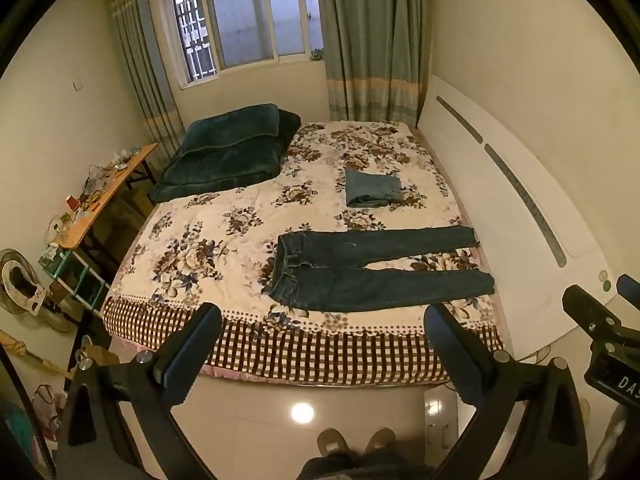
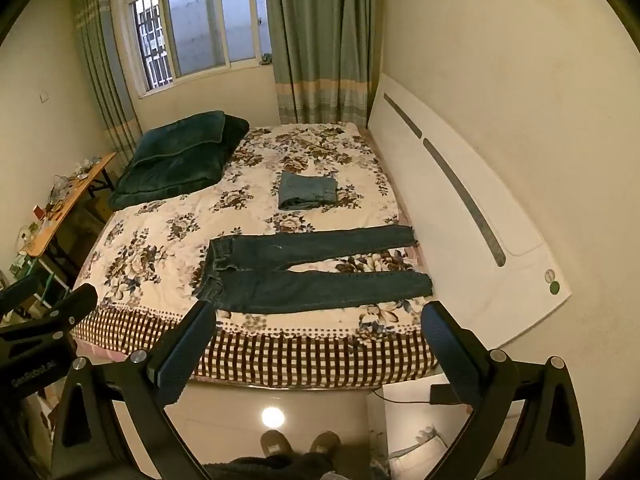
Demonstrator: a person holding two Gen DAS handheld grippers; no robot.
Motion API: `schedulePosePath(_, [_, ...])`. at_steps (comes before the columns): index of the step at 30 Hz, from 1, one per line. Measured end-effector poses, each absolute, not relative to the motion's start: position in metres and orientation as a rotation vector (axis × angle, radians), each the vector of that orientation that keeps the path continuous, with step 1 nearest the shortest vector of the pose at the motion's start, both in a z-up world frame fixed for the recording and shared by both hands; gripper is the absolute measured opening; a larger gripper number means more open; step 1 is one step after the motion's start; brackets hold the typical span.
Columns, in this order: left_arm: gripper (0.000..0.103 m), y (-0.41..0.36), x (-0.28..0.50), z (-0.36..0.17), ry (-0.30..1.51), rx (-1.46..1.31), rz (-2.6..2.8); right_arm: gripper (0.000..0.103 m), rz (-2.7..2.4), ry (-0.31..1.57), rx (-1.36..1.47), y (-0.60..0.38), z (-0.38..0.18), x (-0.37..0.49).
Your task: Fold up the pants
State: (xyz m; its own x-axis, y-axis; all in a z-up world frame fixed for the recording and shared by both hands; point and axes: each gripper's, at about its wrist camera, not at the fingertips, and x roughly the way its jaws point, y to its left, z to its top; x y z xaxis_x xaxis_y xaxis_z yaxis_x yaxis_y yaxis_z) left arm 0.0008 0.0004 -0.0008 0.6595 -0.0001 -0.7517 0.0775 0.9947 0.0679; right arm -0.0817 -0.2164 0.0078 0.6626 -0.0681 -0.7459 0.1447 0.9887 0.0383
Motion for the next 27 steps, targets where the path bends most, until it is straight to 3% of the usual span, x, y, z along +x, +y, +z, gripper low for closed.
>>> schedulePosePath(27, [0.103, -0.009, 0.004, 0.008, 0.823, 0.104, -0.061, 0.103, -0.111, 0.828, 0.102, -0.215, 0.009, -0.076])
